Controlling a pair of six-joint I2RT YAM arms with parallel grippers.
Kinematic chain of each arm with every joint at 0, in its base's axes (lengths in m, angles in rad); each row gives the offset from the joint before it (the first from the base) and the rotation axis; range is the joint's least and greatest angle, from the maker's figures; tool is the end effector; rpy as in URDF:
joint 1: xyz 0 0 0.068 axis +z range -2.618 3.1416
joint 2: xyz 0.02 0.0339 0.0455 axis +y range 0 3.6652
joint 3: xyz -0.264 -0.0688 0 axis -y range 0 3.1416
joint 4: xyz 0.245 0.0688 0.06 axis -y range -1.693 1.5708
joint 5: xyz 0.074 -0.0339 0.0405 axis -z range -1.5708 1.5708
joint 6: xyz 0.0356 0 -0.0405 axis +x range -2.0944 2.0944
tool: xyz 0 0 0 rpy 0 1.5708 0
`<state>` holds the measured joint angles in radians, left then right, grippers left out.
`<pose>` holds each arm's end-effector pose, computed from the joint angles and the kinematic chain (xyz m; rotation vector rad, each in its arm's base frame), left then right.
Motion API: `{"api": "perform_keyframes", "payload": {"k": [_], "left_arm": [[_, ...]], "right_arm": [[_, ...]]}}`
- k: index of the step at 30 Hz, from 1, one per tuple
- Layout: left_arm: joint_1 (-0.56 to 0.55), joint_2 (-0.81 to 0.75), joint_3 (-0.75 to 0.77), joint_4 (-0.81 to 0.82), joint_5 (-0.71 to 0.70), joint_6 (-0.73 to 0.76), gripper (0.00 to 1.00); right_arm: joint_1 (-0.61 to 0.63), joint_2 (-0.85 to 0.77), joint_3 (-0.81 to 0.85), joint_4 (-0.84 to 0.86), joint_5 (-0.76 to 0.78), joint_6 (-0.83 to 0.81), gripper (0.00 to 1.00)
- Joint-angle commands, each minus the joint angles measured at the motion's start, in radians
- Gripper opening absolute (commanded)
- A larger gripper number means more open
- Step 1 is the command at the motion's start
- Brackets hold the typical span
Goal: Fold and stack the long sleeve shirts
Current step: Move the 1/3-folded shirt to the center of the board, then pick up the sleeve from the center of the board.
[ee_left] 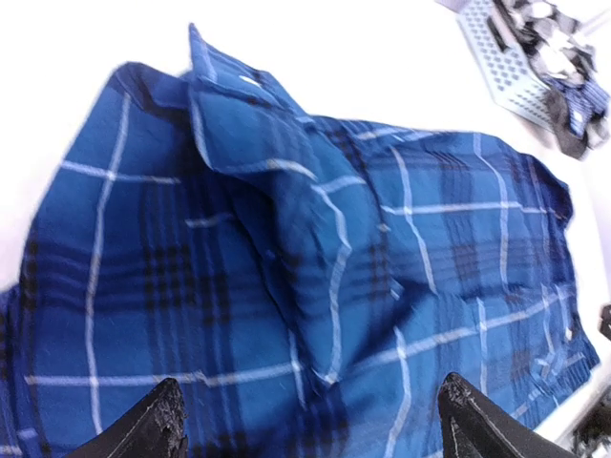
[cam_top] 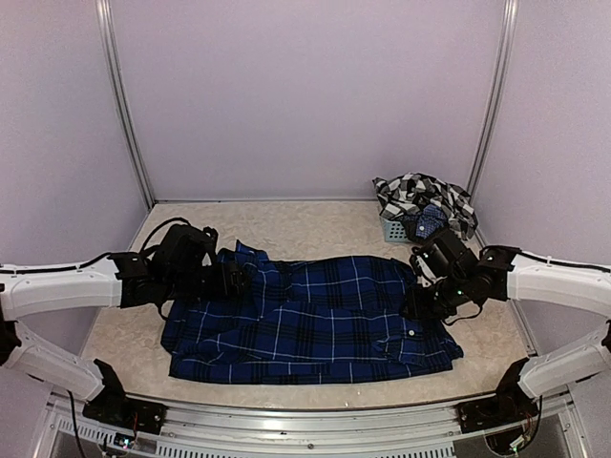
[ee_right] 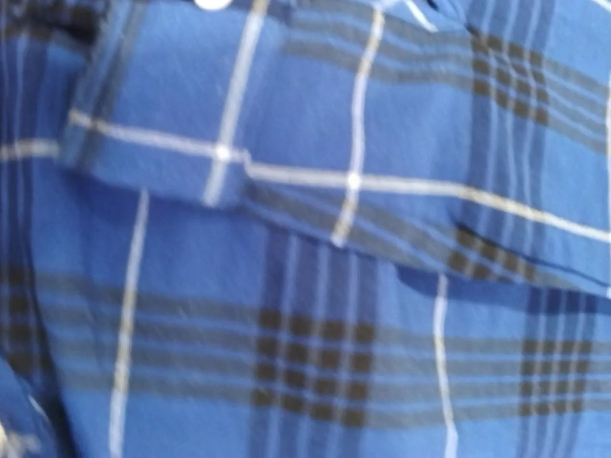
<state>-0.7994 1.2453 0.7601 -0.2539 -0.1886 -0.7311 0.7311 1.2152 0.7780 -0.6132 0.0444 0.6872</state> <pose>0.1866 -0.1823 0.2290 -0.0179 2.3613 -0.5608 0.1722 0.1523 0.2165 -0.0431 2.6871 0.4206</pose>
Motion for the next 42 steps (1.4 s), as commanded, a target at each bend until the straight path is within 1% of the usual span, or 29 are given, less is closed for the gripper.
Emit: {"api": "perform_keyframes", "payload": {"k": [1, 4, 6, 8, 10, 13, 14, 16, 17, 18, 21, 23, 25, 30, 36, 40, 42], "left_arm": [[0.077, 0.113, 0.049, 0.055, 0.039, 0.095, 0.87], [0.115, 0.195, 0.068, 0.119, 0.126, 0.11, 0.84], [0.128, 0.241, 0.084, 0.152, 0.175, 0.117, 0.82], [0.133, 0.285, 0.096, 0.196, 0.228, 0.116, 0.81], [0.135, 0.324, 0.11, 0.222, 0.255, 0.105, 0.81], [0.135, 0.401, 0.134, 0.246, 0.287, 0.098, 0.77], [0.136, 0.428, 0.139, 0.275, 0.295, 0.096, 0.74], [0.138, 0.462, 0.156, 0.296, 0.306, 0.095, 0.62], [0.14, 0.472, 0.159, 0.312, 0.316, 0.096, 0.51], [0.141, 0.482, 0.161, 0.329, 0.32, 0.097, 0.43], [0.156, 0.476, 0.168, 0.375, 0.354, 0.107, 0.22], [0.176, 0.464, 0.173, 0.399, 0.378, 0.113, 0.13], [0.203, 0.444, 0.182, 0.412, 0.404, 0.113, 0.07], [0.292, 0.403, 0.203, 0.474, 0.525, 0.048, 0.01], [0.32, 0.428, 0.27, 0.535, 0.613, -0.023, 0.0], [0.346, 0.452, 0.333, 0.534, 0.656, -0.018, 0.0], [0.354, 0.457, 0.378, 0.523, 0.687, 0.022, 0.0]], "right_arm": [[0.011, 0.039, 0.045, 0.062, 0.015, -0.066, 0.44], [0.01, 0.054, 0.054, 0.082, 0.011, -0.077, 0.44], [0.011, 0.061, 0.056, 0.092, 0.009, -0.081, 0.44], [0.011, 0.067, 0.053, 0.104, 0.009, -0.082, 0.44], [0.011, 0.078, 0.051, 0.117, 0.007, -0.084, 0.44], [0.01, 0.102, 0.053, 0.135, -0.003, -0.089, 0.44], [0.01, 0.111, 0.056, 0.139, -0.004, -0.091, 0.44], [0.011, 0.131, 0.061, 0.144, -0.008, -0.097, 0.44], [0.011, 0.14, 0.066, 0.147, -0.009, -0.101, 0.44], [0.012, 0.148, 0.068, 0.151, -0.014, -0.103, 0.44], [0.011, 0.174, 0.068, 0.174, -0.03, -0.104, 0.44], [0.011, 0.189, 0.067, 0.189, -0.042, -0.105, 0.44], [0.012, 0.201, 0.067, 0.197, -0.043, -0.104, 0.43], [0.011, 0.222, 0.06, 0.209, -0.043, -0.106, 0.44], [0.012, 0.254, 0.052, 0.234, -0.096, -0.106, 0.43], [0.012, 0.248, 0.049, 0.231, -0.092, -0.111, 0.43], [0.011, 0.242, 0.047, 0.23, -0.089, -0.114, 0.43]]}}
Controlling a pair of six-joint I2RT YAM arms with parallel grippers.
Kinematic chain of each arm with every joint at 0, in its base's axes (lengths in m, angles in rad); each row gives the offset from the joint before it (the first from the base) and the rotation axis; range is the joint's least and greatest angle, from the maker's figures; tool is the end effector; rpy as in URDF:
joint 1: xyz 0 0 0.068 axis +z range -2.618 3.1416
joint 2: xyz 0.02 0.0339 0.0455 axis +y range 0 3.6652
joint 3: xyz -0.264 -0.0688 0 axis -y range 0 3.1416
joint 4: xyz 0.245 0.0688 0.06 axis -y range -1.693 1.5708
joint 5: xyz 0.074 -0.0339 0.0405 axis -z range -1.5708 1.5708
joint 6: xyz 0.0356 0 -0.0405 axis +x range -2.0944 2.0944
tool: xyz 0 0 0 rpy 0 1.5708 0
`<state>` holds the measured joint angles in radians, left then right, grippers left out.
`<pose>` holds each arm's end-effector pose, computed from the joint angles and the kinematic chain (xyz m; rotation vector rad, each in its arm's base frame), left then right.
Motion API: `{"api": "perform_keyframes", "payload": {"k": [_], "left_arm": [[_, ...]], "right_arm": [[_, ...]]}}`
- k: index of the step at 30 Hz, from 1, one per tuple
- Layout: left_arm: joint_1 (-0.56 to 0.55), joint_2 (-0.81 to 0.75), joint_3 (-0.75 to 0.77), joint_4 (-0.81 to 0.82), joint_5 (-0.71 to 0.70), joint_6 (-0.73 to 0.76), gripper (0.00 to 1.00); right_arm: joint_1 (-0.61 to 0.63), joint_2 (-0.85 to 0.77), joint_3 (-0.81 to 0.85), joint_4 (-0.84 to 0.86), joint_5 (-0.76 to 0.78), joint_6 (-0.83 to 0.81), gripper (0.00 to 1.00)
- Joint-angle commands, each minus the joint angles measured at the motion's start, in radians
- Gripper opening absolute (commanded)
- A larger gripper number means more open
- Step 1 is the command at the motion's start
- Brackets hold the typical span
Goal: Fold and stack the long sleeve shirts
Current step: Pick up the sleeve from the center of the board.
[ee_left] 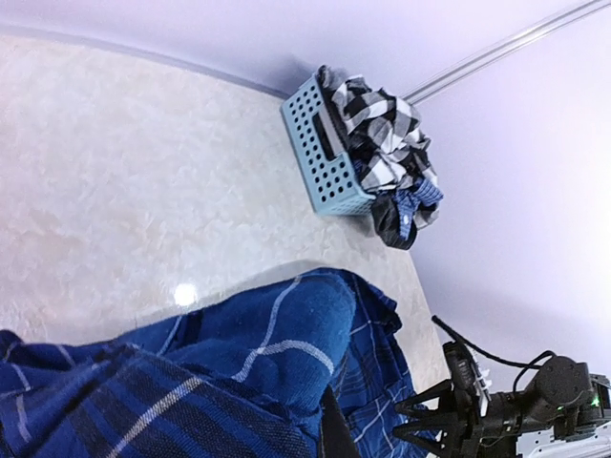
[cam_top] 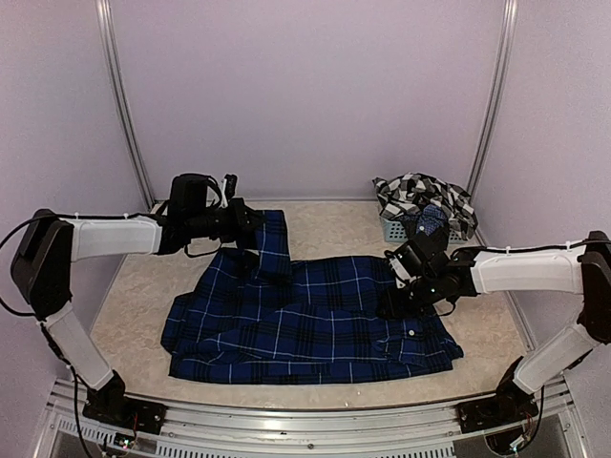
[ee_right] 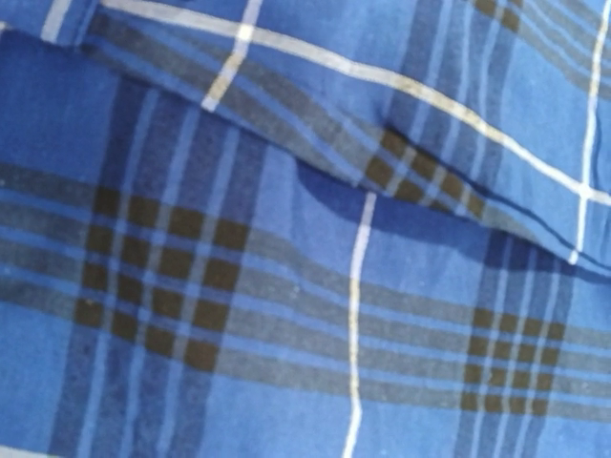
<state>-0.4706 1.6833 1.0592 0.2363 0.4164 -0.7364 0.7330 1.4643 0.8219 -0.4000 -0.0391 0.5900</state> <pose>0.3341 -0.1861 0.2411 0.0171 2.1229 -1.1669 0.2066 0.1879 0.1826 -0.2076 2.6980 0.4914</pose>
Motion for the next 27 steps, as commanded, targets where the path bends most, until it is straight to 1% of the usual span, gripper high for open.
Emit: {"api": "perform_keyframes", "payload": {"k": [1, 5, 7, 10, 12, 15, 19, 22, 27], "left_arm": [[0.028, 0.023, 0.131, 0.009, 0.089, 0.055, 0.0], [0.031, 0.043, 0.28, -0.091, 0.066, 0.138, 0.0], [0.036, 0.051, 0.337, -0.117, 0.049, 0.171, 0.0], [0.046, 0.053, 0.404, -0.124, 0.034, 0.267, 0.0], [0.056, 0.073, 0.467, -0.152, 0.052, 0.335, 0.01], [0.075, 0.117, 0.538, -0.193, 0.065, 0.395, 0.03], [0.099, 0.143, 0.57, -0.212, 0.054, 0.43, 0.02], [0.113, 0.129, 0.568, -0.229, 0.065, 0.457, 0.02], [0.115, 0.07, 0.527, -0.233, 0.185, 0.483, 0.01]], "right_arm": [[0.01, -0.009, 0.003, 0.017, -0.003, -0.016, 0.43], [0.01, -0.001, 0.013, 0.015, 0.004, -0.021, 0.43], [0.01, 0.002, 0.023, 0.013, 0.014, -0.025, 0.43], [0.009, 0.006, 0.035, 0.015, 0.026, -0.036, 0.44], [0.009, 0.014, 0.047, 0.018, 0.031, -0.046, 0.44], [0.009, 0.034, 0.067, 0.018, 0.063, -0.052, 0.44], [0.006, 0.054, 0.104, -0.004, 0.138, -0.05, 0.44], [-0.014, 0.049, 0.139, -0.004, 0.204, -0.081, 0.46], [-0.102, 0.064, 0.223, 0.006, 0.233, -0.187, 0.52]]}}
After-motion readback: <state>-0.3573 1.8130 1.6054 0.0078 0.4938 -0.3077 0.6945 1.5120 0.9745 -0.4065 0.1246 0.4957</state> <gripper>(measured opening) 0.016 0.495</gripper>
